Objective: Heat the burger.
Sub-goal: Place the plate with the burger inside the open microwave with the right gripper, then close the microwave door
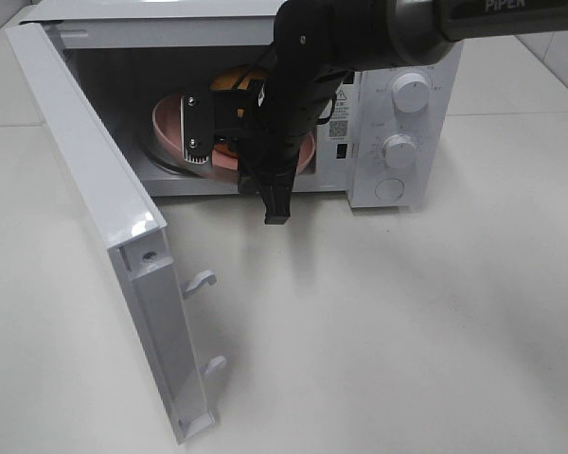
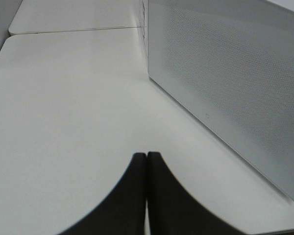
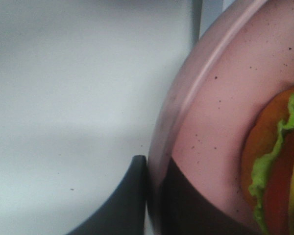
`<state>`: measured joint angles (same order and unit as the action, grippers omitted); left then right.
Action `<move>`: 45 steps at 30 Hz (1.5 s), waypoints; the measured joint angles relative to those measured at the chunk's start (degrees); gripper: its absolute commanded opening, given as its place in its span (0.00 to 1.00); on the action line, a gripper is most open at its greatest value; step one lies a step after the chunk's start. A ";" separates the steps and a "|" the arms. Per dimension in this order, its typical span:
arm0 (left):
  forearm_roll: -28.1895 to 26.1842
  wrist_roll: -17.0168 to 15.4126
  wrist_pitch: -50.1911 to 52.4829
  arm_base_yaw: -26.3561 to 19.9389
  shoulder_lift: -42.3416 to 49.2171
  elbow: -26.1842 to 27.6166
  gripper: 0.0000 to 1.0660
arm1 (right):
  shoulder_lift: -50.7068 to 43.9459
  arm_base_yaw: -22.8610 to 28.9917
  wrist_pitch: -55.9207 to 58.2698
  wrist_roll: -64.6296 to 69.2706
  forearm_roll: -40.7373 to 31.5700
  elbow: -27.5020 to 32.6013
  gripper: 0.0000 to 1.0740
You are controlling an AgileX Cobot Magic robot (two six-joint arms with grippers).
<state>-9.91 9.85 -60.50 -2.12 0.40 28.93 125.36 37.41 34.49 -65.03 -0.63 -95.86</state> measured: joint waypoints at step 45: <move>0.00 0.00 0.00 0.00 0.00 0.00 0.00 | 1.38 0.00 2.01 35.12 2.98 -6.99 0.61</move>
<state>-9.91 9.85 -60.50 -2.12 0.40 28.93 126.74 37.41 36.50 -29.91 2.35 -102.85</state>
